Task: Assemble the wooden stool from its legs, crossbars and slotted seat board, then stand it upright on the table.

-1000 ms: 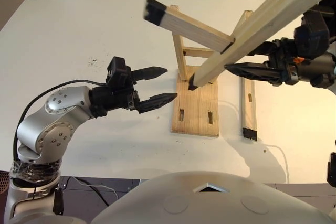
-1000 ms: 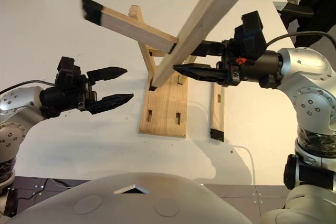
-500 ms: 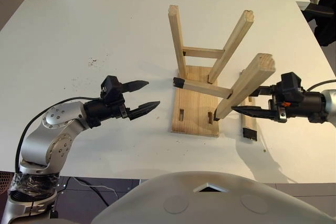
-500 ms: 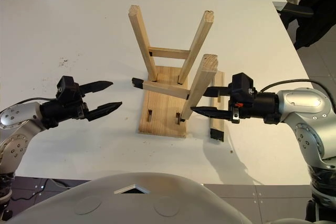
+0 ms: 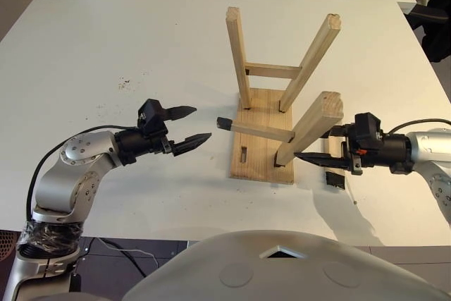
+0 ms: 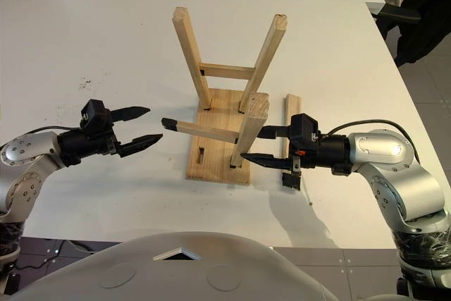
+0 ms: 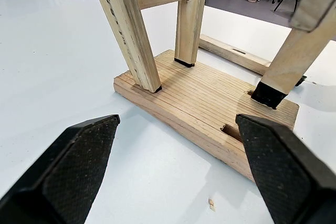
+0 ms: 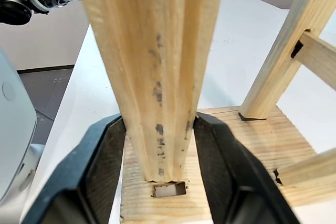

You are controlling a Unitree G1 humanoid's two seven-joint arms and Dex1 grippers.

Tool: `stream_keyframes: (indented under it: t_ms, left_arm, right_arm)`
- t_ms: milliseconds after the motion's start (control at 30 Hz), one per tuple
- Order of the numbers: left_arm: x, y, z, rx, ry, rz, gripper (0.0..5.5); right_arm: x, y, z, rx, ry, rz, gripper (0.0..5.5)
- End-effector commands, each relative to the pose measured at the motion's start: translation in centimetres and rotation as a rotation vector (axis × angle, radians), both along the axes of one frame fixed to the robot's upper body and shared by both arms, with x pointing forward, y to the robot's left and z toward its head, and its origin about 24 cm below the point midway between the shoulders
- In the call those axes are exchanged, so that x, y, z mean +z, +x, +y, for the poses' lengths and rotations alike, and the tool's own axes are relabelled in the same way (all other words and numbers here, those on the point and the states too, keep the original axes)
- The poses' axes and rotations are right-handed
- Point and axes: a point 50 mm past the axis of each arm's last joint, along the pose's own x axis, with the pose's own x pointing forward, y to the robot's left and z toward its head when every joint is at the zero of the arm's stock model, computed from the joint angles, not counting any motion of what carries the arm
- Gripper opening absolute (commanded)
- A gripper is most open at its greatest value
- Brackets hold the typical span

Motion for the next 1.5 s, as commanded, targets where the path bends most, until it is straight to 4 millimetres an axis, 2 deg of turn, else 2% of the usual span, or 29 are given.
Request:
stream_keyframes:
  t_ms: [33, 267, 867, 1300, 1500]
  left_arm:
    - [0.1, 0.2, 0.1, -0.007, 0.014, -0.009, 4.11]
    - [0.0, 0.1, 0.0, -0.008, 0.013, -0.014, 4.11]
    - [-0.4, -0.4, -0.1, 0.037, 0.005, -0.017, 4.11]
    - [-0.5, -0.2, -0.1, 0.046, 0.005, -0.02, 4.11]
    - [-0.6, -0.2, -0.3, 0.042, 0.004, -0.021, 4.11]
  right_arm:
    - [-0.8, 0.2, -0.9, -0.015, -0.068, 0.005, 2.01]
    - [-0.8, 1.0, -2.2, -0.029, -0.107, -0.001, 2.01]
    - [1.4, 0.4, -2.2, 0.006, -0.071, 0.024, 2.01]
    - [0.3, 0.7, -3.2, -0.017, -0.127, 0.037, 2.01]
    - [-0.1, 0.9, -3.0, -0.019, -0.124, 0.033, 2.01]
